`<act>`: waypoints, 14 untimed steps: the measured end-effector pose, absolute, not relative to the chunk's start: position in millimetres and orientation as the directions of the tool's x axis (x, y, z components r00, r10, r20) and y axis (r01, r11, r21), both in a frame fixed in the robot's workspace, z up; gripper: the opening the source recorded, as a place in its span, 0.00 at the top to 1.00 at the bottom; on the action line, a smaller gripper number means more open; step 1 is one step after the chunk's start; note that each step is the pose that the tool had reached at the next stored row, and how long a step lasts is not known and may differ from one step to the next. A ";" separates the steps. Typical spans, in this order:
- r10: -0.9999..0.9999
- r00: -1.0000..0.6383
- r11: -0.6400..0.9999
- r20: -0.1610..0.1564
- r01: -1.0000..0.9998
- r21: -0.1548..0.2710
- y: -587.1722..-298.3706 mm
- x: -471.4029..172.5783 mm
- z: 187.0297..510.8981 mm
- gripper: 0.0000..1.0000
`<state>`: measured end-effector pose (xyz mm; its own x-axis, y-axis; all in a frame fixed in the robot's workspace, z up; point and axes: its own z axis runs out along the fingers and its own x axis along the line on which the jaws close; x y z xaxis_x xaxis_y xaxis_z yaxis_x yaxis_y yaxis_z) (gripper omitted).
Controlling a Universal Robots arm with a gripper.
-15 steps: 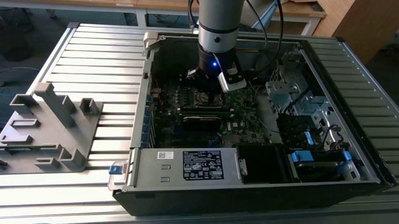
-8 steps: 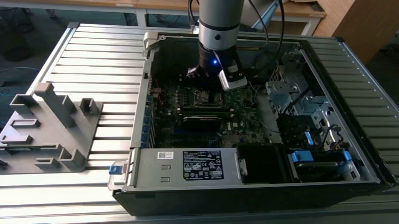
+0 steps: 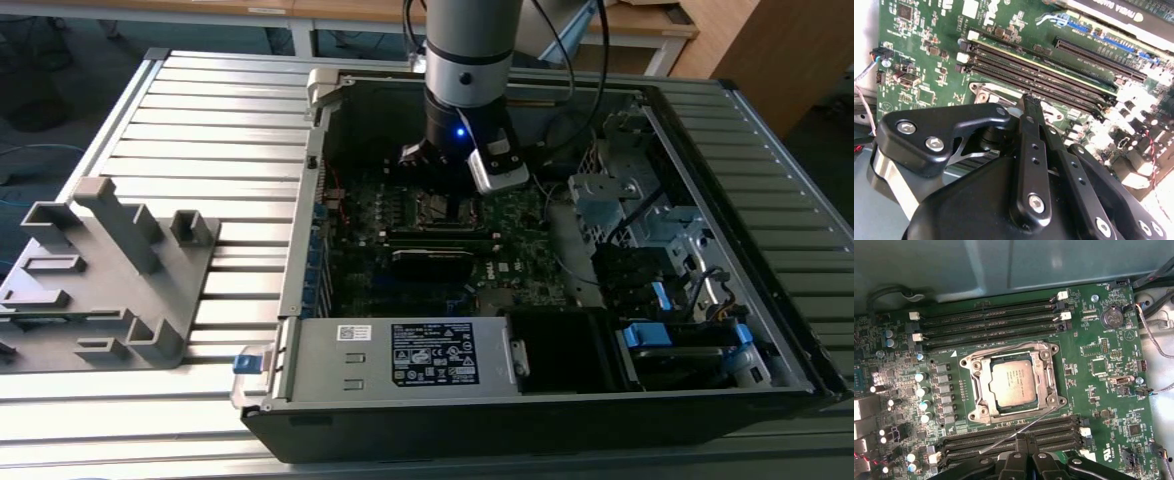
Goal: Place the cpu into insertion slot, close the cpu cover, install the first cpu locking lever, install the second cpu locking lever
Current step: 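Install the second cpu locking lever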
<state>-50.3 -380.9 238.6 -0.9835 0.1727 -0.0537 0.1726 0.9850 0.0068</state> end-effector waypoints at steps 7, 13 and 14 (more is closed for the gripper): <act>0.173 -0.983 0.985 -0.054 0.173 0.007 -374.4 -59.3 235.8 0.89; 0.173 -0.984 0.985 -0.054 0.173 0.007 -374.3 -60.1 235.8 0.89; 0.173 -0.984 0.985 -0.054 0.173 0.007 -374.3 -60.2 235.8 0.89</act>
<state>-60.2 -374.3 235.8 -0.9835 0.1728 -0.0537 0.1726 0.9850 0.0071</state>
